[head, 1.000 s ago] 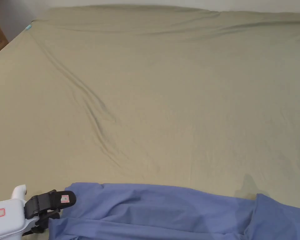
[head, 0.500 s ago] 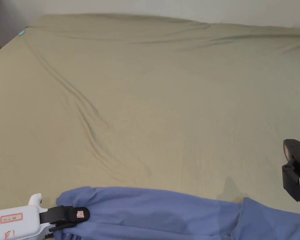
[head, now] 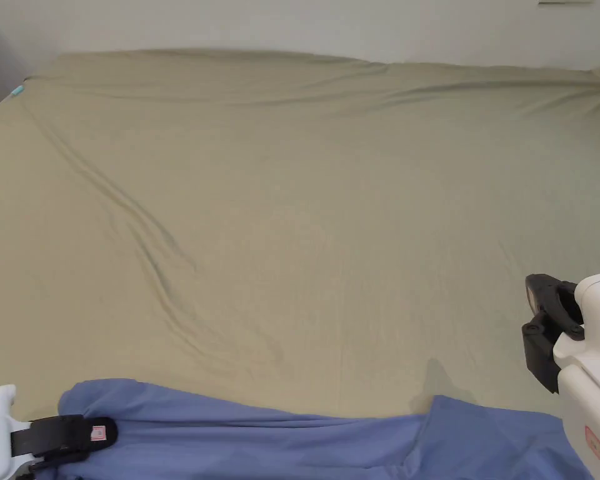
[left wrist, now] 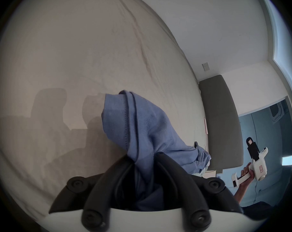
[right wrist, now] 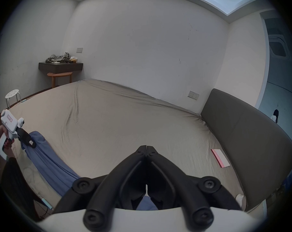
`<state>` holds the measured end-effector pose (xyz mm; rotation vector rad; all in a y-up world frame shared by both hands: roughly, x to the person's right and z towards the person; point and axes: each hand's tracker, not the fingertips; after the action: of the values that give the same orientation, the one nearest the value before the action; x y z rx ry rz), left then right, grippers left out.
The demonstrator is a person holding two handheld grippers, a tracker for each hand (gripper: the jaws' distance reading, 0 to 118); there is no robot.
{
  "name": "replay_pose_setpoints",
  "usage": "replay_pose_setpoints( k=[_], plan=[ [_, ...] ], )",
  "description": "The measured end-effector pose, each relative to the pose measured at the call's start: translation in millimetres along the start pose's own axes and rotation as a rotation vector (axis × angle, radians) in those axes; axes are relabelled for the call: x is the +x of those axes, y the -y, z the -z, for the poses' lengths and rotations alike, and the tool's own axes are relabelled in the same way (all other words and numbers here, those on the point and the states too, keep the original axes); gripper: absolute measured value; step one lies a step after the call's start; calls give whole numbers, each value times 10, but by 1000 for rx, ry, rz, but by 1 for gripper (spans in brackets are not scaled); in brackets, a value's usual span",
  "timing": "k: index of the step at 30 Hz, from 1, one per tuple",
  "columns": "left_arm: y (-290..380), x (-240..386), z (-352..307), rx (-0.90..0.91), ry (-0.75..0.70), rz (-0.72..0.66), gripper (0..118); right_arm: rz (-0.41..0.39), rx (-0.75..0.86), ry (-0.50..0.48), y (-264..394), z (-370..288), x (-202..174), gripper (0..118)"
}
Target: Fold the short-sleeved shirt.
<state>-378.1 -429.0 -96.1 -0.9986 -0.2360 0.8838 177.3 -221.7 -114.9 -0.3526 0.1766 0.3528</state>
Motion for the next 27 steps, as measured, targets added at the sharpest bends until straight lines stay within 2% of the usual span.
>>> replay_pose_setpoints(
  k=[7, 10, 13, 17, 22, 27],
  plan=[
    [-46, 118, -253, 51, -59, 13, 9, 11, 6, -1, -16, -58, -3, 0],
    [9, 453, -209, 39, -128, 87, 9, 12, 7, -3, -54, -102, -42, 0],
    [31, 734, -130, 23, -132, 162, 9, 12, 8, -6, -44, -117, -28, 0],
    [147, 1269, 67, -12, -145, 288, 9, 10, 9, -10, -24, -140, -1, 0],
    [319, 1735, 509, -84, -172, 334, 9, 18, 11, -8, 0, -173, 53, 0],
    [555, 1946, 1095, -164, -177, 338, 9, 35, 12, -1, 33, -209, 140, 0]
  ],
)
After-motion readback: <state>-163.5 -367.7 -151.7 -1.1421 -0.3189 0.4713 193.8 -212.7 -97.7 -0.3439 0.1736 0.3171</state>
